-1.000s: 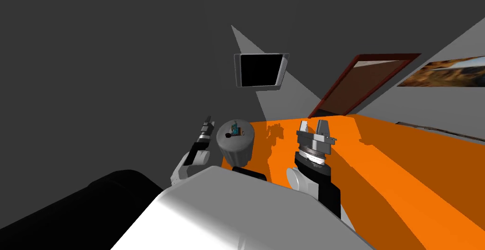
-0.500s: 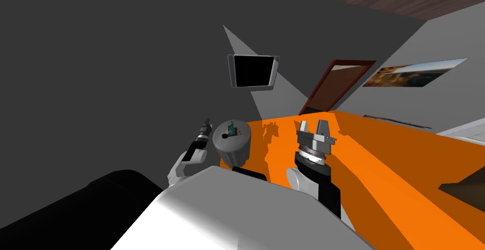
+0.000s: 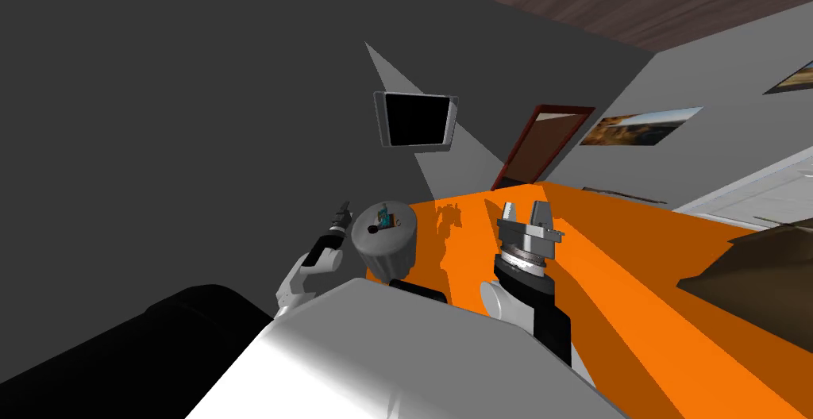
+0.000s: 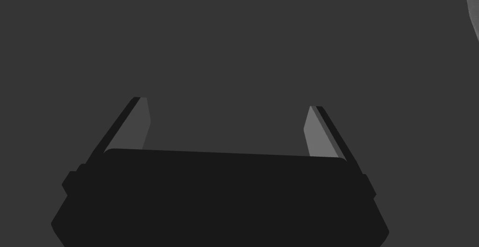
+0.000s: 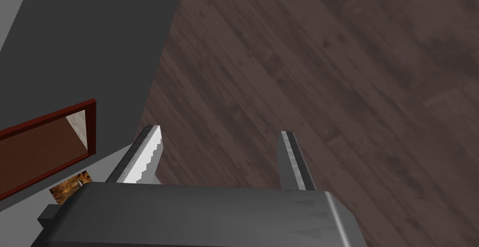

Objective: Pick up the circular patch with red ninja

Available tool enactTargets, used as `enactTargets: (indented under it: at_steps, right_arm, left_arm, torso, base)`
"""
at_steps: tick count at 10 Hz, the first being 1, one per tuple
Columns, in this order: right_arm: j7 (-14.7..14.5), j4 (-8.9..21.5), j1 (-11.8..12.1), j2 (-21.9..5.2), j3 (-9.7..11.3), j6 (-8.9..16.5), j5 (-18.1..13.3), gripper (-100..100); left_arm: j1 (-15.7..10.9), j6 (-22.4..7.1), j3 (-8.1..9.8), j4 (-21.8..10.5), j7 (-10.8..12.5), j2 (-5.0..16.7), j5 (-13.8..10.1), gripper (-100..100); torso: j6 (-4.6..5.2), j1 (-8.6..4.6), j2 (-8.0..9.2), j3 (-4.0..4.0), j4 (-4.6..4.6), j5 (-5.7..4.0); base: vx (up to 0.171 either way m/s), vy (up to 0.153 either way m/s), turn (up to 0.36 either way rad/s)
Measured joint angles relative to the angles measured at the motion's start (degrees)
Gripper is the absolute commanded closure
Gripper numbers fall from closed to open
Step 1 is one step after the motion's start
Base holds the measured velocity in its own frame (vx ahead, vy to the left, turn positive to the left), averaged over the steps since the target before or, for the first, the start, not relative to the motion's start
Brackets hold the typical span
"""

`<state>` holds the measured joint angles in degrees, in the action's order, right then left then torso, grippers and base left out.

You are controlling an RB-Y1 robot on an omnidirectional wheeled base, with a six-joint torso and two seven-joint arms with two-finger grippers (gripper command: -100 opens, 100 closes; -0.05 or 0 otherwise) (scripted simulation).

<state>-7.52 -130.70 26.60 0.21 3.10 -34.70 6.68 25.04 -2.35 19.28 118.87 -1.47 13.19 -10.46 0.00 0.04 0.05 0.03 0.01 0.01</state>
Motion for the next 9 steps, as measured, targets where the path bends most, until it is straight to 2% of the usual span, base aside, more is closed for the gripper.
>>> enactTargets:
  at_steps: [2,4,5,7,9]
  right_arm:
    - [0.0,0.0,0.0,0.0,0.0,0.0,0.0,0]
    - [0.0,0.0,0.0,0.0,0.0,0.0,0.0,0]
    - [0.0,0.0,0.0,0.0,0.0,0.0,0.0,0]
    - [0.0,0.0,0.0,0.0,0.0,0.0,0.0,0]
    - [0.0,0.0,0.0,0.0,0.0,0.0,0.0,0]
  left_arm:
    - [-0.1,-2.8,0.80,-0.7,-0.1,0.3,-0.5,-100]
    - [-0.3,-6.3,2.50,-1.5,-0.3,0.7,-1.3,-100]
    - [-0.5,-8.6,3.99,-2.2,-0.3,1.4,-2.1,-100]
    - [-1.3,-12.4,6.12,-5.1,-0.2,2.7,-3.4,-100]
    - [-1.1,-15.4,7.04,-6.1,-0.3,3.1,-4.0,-100]
  torso:
    - [-0.05,0.01,-0.03,-0.01,0.00,0.00]
    - [-0.04,0.01,0.00,0.01,0.01,0.00]
    - [-0.01,0.02,0.02,0.01,0.01,0.00]
    - [0.00,0.03,0.00,0.01,0.00,0.01]
    - [-0.06,0.01,-0.05,-0.02,0.00,0.01]
  base:
    - [-0.013,-0.002,-0.126]
    - [-0.017,-0.002,-0.189]
    - [-0.011,-0.001,-0.138]
    - [-0.017,0.002,-0.203]
    - [-0.005,-0.003,-0.109]
